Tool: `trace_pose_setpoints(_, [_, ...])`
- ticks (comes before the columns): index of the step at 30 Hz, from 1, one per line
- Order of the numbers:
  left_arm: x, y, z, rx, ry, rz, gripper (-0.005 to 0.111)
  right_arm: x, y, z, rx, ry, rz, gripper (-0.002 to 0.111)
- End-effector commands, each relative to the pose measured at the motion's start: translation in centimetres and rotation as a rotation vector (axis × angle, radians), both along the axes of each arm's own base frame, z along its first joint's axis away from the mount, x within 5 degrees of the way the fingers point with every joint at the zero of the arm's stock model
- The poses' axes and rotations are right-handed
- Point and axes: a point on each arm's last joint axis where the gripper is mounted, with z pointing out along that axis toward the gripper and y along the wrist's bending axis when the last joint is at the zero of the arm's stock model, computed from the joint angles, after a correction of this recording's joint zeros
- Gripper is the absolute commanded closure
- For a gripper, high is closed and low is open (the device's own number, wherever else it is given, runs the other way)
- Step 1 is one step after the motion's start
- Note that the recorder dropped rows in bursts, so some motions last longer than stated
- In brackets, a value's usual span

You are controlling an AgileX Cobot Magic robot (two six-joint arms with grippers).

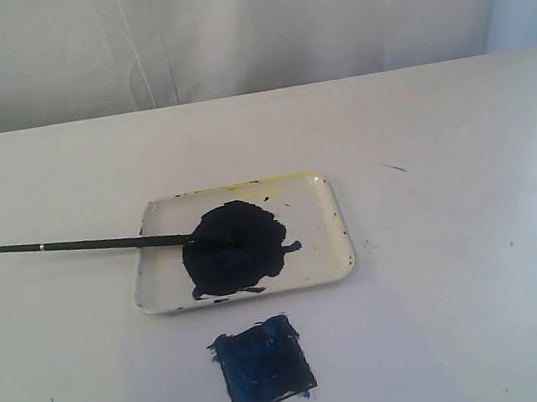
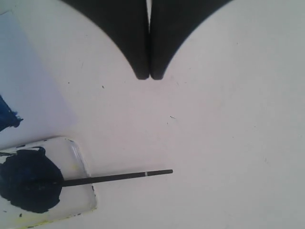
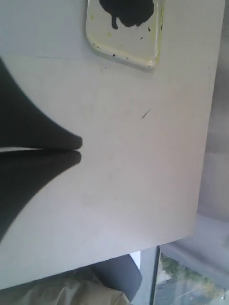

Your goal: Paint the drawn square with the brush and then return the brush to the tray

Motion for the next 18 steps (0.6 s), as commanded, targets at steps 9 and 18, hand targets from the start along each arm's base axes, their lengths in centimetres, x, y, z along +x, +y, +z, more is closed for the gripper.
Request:
trace_pose_setpoints(9, [-8.1, 0.4, -3.3, -0.018, -0.241, 0.012, 0.107, -7.6, 0.3, -2.3, -0.009, -0.24, 0.018, 0.108])
trace_pose_setpoints(18, [-10.7, 0.8, -6.2, -0.001, -0.364, 0.035, 0.107, -8.5, 0.3, -3.6, -0.007, -0.325, 0.014, 0.108])
